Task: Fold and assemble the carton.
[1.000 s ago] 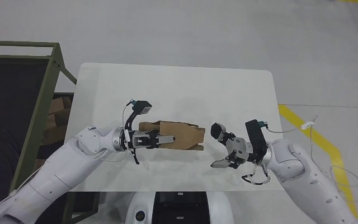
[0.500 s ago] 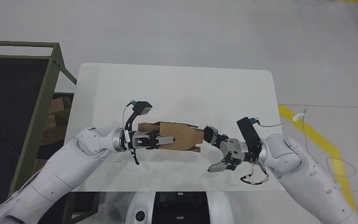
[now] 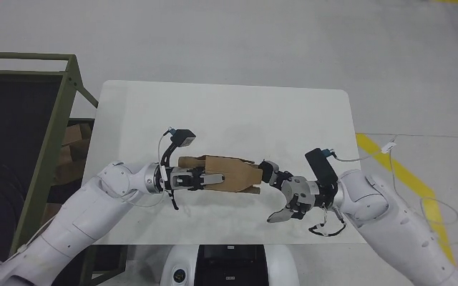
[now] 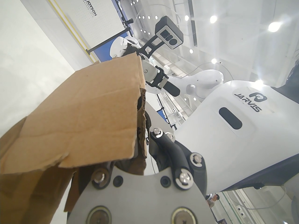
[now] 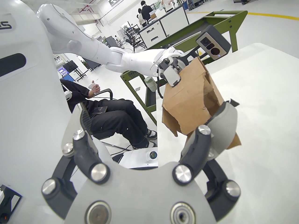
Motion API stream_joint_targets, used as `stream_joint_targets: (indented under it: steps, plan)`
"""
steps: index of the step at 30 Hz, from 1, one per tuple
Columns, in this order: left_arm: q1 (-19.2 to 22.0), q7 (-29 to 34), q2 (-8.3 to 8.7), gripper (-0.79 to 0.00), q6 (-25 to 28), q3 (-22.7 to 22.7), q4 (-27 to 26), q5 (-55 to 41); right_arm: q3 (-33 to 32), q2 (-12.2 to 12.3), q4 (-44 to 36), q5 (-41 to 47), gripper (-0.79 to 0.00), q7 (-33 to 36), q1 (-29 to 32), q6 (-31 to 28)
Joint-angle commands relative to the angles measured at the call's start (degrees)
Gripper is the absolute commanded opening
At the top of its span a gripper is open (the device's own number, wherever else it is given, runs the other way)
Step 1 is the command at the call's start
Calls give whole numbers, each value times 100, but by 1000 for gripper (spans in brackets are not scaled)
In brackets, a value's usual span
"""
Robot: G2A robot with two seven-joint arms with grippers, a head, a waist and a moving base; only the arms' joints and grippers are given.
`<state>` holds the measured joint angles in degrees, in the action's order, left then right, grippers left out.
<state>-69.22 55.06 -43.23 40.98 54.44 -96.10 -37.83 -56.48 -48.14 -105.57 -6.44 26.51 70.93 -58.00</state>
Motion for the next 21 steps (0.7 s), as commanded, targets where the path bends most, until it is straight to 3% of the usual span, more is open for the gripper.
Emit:
stream_joint_targets:
  steps: [1, 9, 21]
  plan:
    - [-5, 22, -15, -785, -20, 22, 9, -7, -2, 12, -67, 8, 0, -4, 20, 0]
    - [-5, 97, -85, -785, -84, 49, 32, 20, -4, 48, -369, 56, 0, -73, 11, 0]
    - [-1, 214, -188, -785, -171, 92, 62, 64, 68, 11, -621, -773, 0, -353, -135, 0]
